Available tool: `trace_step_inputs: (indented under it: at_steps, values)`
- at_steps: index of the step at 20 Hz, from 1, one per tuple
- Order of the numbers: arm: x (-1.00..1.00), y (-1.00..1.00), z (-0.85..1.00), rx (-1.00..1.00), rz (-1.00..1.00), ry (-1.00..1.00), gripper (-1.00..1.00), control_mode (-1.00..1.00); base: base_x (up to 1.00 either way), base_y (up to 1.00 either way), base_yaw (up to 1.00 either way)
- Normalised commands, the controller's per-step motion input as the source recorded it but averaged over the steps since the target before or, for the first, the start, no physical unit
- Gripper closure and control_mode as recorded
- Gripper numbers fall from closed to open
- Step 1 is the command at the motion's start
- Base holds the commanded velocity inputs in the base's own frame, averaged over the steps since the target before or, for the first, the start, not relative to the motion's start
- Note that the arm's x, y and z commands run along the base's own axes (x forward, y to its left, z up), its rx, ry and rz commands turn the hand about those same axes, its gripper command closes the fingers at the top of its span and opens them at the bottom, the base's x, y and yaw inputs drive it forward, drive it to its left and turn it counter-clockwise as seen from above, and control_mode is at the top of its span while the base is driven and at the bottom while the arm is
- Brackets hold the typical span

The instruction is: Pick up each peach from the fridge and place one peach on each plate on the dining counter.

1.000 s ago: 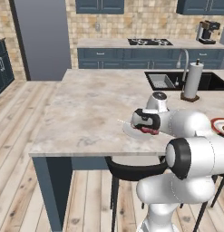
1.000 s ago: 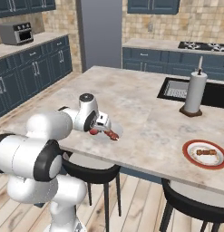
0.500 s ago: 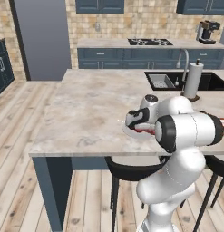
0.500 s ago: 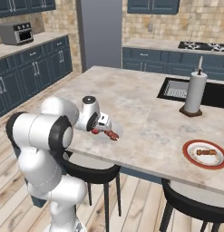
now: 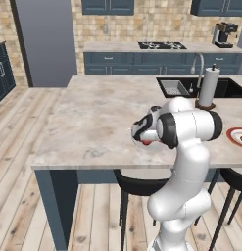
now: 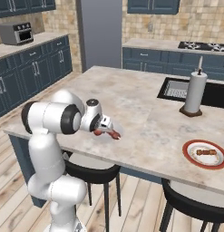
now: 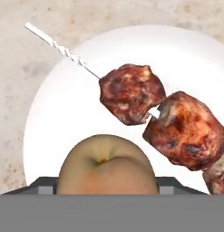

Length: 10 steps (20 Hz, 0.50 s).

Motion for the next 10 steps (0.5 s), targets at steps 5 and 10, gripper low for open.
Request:
trace_step_inputs:
  at_steps: [5,10]
  values:
    - [0.45,0.00,-0.27,0.00,0.00,0.04,-1.00,-1.00,0.00,0.00,0.00]
    - [0.02,0.00,-0.04,0.00,0.00,0.00,-1.00,-1.00,0.00,0.00,0.00]
